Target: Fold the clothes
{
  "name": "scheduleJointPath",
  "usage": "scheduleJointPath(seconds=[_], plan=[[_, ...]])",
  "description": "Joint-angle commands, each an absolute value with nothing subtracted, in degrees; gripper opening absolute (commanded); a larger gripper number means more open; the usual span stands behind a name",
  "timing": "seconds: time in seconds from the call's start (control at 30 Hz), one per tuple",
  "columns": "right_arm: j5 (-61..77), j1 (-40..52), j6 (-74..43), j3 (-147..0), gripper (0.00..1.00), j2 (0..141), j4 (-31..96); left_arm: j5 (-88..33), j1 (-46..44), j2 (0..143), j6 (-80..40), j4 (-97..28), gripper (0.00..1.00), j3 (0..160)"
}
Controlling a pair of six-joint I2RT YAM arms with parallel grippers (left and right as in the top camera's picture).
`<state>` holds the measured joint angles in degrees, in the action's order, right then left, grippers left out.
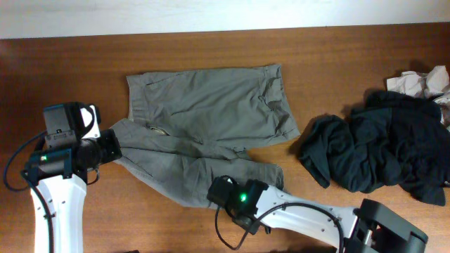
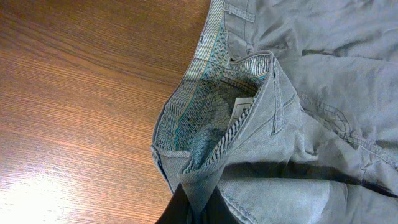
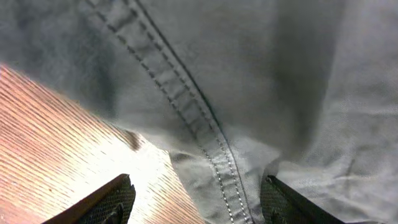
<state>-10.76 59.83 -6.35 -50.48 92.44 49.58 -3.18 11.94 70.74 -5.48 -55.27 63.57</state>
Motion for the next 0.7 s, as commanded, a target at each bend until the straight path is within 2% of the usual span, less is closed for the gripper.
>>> scheduleJointPath(seconds=[0.0,0.13,0.27,0.47,0.53,0.67], plan=[[-14.2,60.3,-9.0,-49.4,0.70,92.7,49.0,-3.8,11.7,70.9,-6.0,-54.9,0.00,64.6],[-16.4,60.3,-11.3,-49.3,0.64,92.7,48.6,-3.9,11.7,70.9,-6.0,-54.9,0.01,64.6],[-16.8,60.3,-11.5,-48.6,0.51,92.7,46.5,-3.8,11.7,70.9,-6.0,-55.0,0.01,64.6],[-18.8,60.3,-12.5,-48.0,0.19,92.7,46.7,-3.9,11.7,70.9,-6.0,-55.0,0.01,64.6],[-19.2,60.3,-12.7,-48.2,0.04,92.7,47.5,-3.8,11.7,70.9,-6.0,-55.0,0.01,64.6],[-25.3,60.3,-18.0,-51.0,0.04,91.9,53.4,-3.8,11.7,70.9,-6.0,-54.9,0.00,64.6]])
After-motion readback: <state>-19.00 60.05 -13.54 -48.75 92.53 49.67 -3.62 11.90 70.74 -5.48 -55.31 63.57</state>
